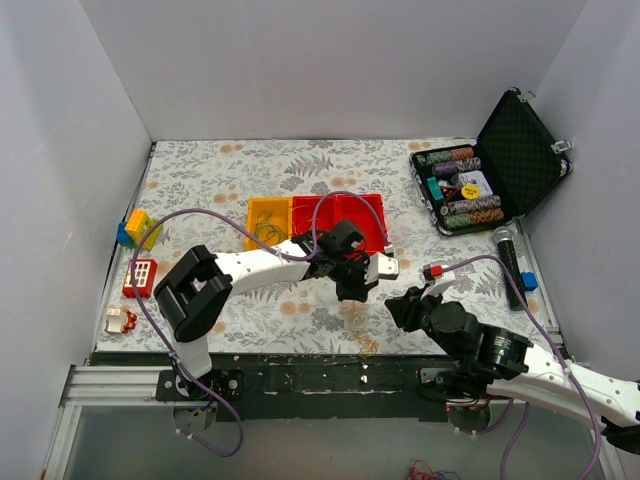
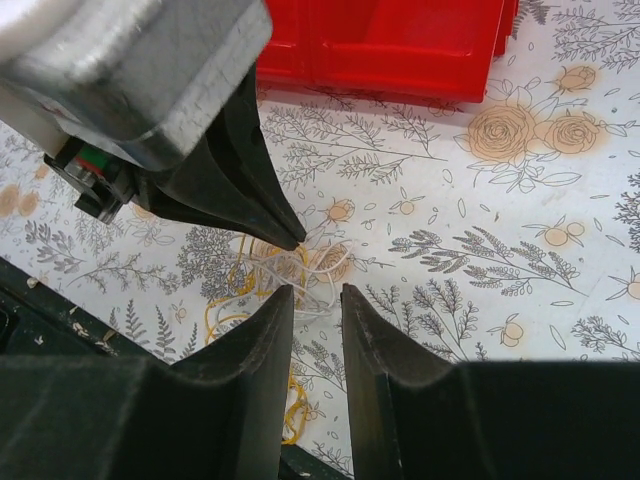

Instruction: Untangle the cables

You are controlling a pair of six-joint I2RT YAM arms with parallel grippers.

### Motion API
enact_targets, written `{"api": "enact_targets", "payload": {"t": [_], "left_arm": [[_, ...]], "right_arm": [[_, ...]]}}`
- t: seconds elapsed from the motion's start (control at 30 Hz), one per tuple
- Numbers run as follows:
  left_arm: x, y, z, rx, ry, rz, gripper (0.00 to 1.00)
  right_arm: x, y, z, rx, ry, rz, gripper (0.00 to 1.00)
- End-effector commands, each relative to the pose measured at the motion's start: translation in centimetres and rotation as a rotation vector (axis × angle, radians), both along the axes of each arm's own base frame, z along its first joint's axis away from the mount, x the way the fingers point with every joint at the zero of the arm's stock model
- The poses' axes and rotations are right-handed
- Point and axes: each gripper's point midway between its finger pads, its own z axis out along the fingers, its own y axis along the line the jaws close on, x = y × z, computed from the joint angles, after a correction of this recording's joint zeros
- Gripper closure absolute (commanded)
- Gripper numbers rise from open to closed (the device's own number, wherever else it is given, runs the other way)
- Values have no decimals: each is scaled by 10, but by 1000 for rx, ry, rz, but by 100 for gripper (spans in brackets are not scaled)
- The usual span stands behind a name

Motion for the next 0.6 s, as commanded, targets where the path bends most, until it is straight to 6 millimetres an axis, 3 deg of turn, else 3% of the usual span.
{"api": "enact_targets", "payload": {"t": [0.0,0.17,0.33,0.43,0.57], "left_arm": [[4,-11,69,-122,-27,29,100],[-8,-1,124,-199,-10,74,100],[-21,14,174,-297,-24,104,100],[-28,19,191,-341,-14,122,100],[-32,23,197,-360,-8,134,100]], "right_arm": [[6,2,28,37,-48,-18,65],[9,4,41,44,-77,-14,62],[10,16,64,62,-126,27,49],[9,29,82,98,-164,80,41],[9,44,106,135,-211,131,39]]}}
